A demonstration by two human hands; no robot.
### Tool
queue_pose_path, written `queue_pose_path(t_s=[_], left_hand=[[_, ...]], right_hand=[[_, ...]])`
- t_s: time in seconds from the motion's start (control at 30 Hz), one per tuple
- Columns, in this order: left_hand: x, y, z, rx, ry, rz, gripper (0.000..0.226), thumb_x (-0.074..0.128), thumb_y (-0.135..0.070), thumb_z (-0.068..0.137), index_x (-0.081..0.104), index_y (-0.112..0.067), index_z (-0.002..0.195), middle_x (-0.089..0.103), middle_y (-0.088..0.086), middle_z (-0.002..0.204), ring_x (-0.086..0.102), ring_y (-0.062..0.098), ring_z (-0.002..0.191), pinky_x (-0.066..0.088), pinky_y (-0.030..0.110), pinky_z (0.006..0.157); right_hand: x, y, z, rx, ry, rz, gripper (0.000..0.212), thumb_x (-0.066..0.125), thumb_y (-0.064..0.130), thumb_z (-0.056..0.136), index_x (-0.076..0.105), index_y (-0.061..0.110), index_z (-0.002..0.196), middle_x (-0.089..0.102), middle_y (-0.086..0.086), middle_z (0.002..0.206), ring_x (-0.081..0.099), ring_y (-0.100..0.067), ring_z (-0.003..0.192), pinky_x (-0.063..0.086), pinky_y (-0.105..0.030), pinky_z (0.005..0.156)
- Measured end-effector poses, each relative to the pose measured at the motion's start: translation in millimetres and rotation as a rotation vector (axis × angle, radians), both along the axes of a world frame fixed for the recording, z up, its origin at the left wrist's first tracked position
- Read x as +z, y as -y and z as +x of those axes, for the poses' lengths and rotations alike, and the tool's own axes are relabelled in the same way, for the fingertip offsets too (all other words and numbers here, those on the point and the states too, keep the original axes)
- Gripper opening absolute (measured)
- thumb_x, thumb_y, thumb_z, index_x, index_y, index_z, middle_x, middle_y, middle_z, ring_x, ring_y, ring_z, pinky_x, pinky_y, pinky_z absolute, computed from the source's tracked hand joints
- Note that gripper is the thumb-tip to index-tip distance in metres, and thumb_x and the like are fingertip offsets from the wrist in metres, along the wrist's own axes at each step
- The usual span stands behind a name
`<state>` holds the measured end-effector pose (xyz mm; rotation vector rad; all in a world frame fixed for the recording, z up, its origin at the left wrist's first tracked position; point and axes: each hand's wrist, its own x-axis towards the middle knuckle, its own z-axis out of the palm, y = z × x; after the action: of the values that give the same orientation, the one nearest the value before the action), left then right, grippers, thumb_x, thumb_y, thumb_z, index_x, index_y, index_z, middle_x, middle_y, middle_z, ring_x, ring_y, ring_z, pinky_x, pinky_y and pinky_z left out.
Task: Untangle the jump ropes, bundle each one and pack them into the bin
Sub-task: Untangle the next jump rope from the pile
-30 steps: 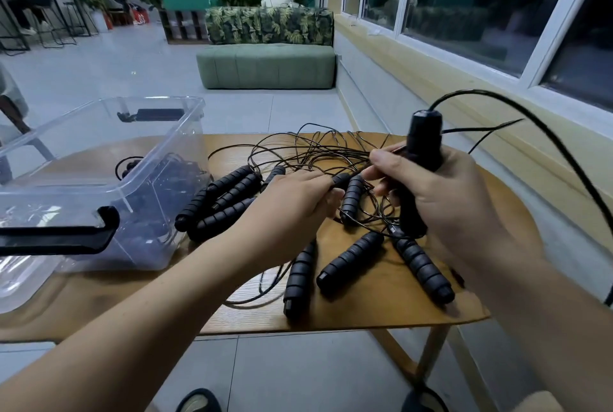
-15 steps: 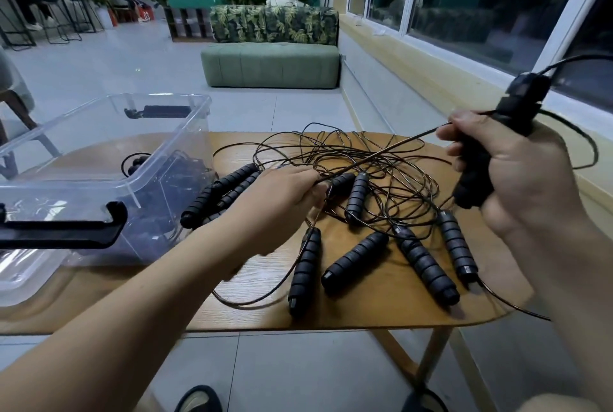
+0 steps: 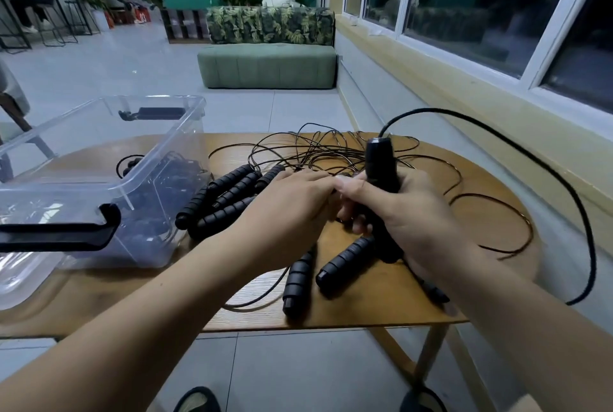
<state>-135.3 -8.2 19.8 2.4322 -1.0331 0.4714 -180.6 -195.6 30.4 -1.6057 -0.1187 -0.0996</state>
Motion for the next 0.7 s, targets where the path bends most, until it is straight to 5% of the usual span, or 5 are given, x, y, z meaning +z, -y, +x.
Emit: queue_pose_path(t_s=[0.33, 0.7], left_hand=[[0, 0, -7, 0.02, 0.052, 0.064, 0.036, 0.036, -0.039, 0.113, 0.055, -0.018, 0.09, 0.052, -0.008, 0.087, 0.044, 0.017, 0.085, 0.039, 0.041, 0.08], [1, -10, 2, 0.088, -0.023, 0.054, 0.038, 0.036, -0.038, 0.111, 0.055, -0.017, 0.085, 0.051, -0.008, 0.082, 0.046, 0.018, 0.082, 0.031, 0.036, 0.074]], right_hand=[[6, 1, 2, -0.027, -0.151, 0.207, 0.025, 0.082, 0.027, 0.092, 0.073, 0.006, 0.1, 0.069, -0.01, 0.076, 0.055, -0.017, 0.055, 0.047, -0.023, 0.049], [24, 19, 0, -0.232, 0.07, 0.229, 0.016, 0.082, 0.018, 0.092, 0.073, 0.005, 0.089, 0.07, -0.007, 0.068, 0.057, -0.014, 0.054, 0.049, -0.02, 0.053]])
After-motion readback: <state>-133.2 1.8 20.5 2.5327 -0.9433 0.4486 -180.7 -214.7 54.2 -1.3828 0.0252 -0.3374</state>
